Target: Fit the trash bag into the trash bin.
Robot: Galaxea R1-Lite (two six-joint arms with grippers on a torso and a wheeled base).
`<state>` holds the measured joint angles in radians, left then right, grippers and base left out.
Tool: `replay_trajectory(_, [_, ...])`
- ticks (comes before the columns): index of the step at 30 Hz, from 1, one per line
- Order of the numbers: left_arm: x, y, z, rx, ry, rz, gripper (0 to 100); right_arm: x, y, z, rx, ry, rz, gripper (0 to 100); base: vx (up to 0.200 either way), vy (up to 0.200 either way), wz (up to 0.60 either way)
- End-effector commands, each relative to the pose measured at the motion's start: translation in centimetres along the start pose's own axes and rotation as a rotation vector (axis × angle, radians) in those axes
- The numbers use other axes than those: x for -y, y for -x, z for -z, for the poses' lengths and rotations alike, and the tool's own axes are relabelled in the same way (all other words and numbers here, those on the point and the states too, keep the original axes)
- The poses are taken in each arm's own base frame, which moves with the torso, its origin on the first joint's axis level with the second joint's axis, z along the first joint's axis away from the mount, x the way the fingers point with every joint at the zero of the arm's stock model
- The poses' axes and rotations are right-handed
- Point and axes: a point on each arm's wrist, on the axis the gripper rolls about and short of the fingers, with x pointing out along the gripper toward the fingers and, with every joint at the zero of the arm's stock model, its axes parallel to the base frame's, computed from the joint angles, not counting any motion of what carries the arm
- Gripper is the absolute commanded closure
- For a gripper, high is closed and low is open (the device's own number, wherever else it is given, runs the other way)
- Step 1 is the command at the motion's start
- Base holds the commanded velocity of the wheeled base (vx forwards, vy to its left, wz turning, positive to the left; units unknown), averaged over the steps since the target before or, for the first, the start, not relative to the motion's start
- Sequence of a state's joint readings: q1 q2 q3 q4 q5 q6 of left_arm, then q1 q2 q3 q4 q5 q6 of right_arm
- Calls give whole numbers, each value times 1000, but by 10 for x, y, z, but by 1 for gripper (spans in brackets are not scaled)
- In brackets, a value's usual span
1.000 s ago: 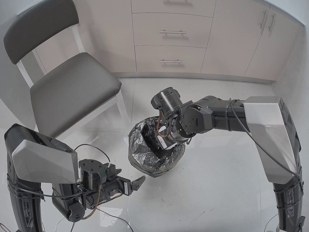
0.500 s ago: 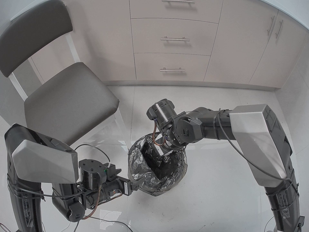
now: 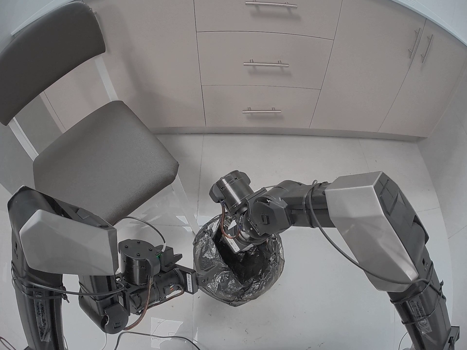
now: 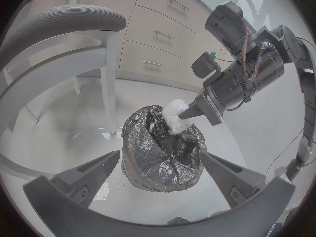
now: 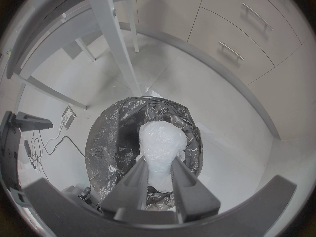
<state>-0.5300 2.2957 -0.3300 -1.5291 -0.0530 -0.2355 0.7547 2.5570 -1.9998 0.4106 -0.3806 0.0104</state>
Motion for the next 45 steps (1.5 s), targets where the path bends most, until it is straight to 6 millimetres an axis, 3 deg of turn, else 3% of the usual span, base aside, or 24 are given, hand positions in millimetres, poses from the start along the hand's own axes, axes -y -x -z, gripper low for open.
replay_trajectory(1, [-2, -2, 2, -4, 3, -5, 0, -7, -6, 5, -17, 16, -5, 100, 0, 0, 0])
replay_trajectory(15, [-3, -3, 1, -3, 11, -8, 0, -15, -17, 12, -43, 38, -8, 100, 0, 0, 0])
replay_trajectory(16, [-3, -3, 1, -3, 11, -9, 0, -15, -17, 12, -40, 37, -8, 0, 0, 0, 0])
replay_trajectory(45, [-5, -5, 3, -7, 17, -13, 0, -16, -19, 13, -37, 28, -4, 0, 0, 0, 0])
